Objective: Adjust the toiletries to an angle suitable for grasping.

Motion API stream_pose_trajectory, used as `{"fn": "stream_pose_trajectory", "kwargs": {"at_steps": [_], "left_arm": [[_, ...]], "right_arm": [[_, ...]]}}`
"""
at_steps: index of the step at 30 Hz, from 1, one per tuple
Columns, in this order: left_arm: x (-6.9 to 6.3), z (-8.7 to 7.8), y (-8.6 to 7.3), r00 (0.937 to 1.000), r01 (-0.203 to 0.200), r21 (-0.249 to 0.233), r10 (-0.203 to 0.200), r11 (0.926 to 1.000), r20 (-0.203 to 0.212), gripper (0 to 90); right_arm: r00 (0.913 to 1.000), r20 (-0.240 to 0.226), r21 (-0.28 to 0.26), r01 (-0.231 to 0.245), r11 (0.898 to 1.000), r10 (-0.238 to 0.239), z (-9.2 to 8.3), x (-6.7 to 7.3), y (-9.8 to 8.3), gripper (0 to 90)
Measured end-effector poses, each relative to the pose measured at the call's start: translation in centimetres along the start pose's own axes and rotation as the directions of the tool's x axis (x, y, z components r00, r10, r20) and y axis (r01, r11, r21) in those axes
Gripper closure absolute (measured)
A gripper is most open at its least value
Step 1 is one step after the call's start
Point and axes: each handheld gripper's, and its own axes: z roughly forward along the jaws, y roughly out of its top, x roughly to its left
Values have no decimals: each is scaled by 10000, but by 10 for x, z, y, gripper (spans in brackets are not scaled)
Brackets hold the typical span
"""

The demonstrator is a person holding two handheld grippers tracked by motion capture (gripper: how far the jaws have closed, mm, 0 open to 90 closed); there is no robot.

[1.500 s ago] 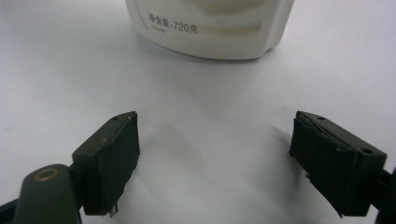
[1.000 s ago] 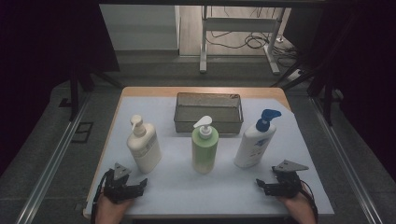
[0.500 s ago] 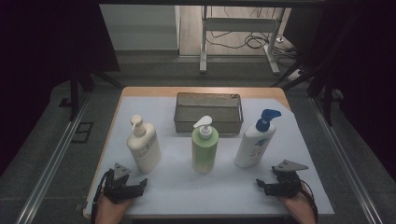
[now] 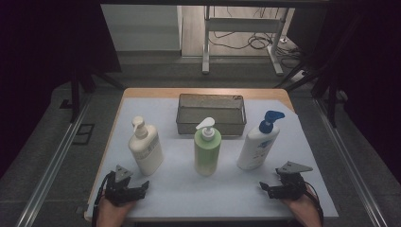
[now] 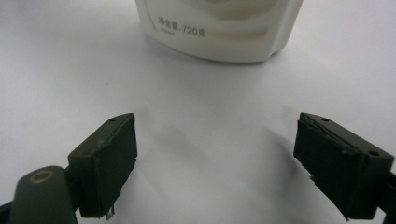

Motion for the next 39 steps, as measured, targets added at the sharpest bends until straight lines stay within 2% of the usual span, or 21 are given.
{"fn": "stream_pose_trajectory", "kwargs": {"at_steps": [5, 7, 10, 16, 20, 21, 23, 26, 39], "left_arm": [[0, 0, 0, 10000, 2, -8, -2, 10000, -2, 126], [0, 0, 0, 10000, 5, -11, -5, 10000, -1, 126], [0, 0, 0, 10000, 7, -13, -7, 10000, 1, 126], [0, 0, 0, 10000, 21, -21, -21, 10000, -2, 126], [0, 0, 0, 10000, 19, -23, -19, 10000, 0, 126], [0, 0, 0, 10000, 19, -21, -19, 10000, -1, 126], [0, 0, 0, 10000, 21, -24, -21, 10000, 1, 126], [0, 0, 0, 10000, 22, -25, -22, 10000, 8, 126], [0, 0, -1, 10000, 12, -37, -12, 10000, -12, 126]], "right_arm": [[9999, 137, 82, 5, 10000, -6, -2, -2, 4, 132], [9998, 187, -44, -115, 9999, 116, -3, -4, 5, 134], [9993, -165, -304, -339, 9990, 335, -5, -7, 7, 134], [9984, -274, -309, -509, 9982, 501, -10, -12, 13, 169], [9980, -249, -411, -586, 9974, 576, -13, -16, 16, 251], [9971, -258, -531, -724, 9960, 712, -16, -18, 18, 294], [9970, -234, -599, -746, 9954, 733, -17, -19, 20, 318], [9982, -91, -727, -601, 9955, 596, -20, -23, 24, 404], [9981, -93, -670, -607, 9959, 602, -17, -40, 35, 722]]}}
